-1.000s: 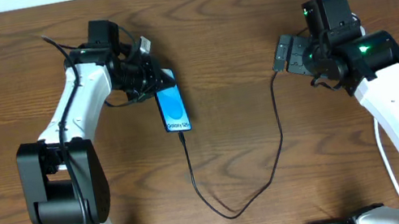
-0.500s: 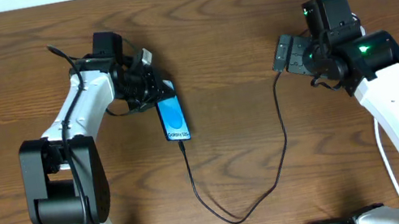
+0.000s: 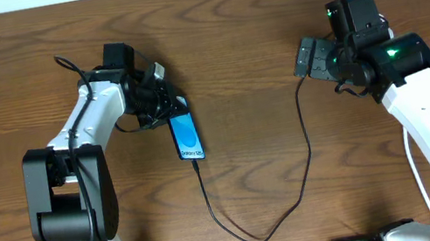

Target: Plug charger to phone and switch on socket

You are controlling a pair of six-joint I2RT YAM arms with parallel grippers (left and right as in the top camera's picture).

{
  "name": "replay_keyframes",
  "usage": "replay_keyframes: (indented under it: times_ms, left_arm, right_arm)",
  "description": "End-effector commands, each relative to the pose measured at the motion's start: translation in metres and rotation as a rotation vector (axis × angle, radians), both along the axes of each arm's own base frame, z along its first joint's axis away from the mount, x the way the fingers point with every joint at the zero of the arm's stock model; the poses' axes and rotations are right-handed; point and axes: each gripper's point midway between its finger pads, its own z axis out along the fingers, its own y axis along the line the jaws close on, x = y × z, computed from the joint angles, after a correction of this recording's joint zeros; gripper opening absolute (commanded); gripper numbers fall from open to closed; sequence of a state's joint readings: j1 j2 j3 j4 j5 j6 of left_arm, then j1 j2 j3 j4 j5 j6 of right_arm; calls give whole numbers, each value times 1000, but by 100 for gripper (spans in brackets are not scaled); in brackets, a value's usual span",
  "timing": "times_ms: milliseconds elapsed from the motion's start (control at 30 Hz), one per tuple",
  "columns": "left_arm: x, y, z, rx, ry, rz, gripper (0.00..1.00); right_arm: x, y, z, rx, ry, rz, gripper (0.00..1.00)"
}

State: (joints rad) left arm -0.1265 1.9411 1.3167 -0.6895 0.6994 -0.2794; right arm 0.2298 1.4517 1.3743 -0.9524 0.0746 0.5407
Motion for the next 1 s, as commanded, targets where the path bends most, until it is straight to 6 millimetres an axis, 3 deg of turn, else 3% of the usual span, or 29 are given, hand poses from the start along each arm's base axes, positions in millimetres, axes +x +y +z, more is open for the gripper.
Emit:
replay_keyframes:
  times_ms: [0, 967]
  left_arm:
    - [0, 1, -2, 17, -11, -15, 8]
    - [-22, 18, -43, 119, 25, -2, 7]
  right_arm:
    - [-1, -2, 9, 12, -23, -8, 99]
    - [-1, -2, 8, 13, -20, -7, 99]
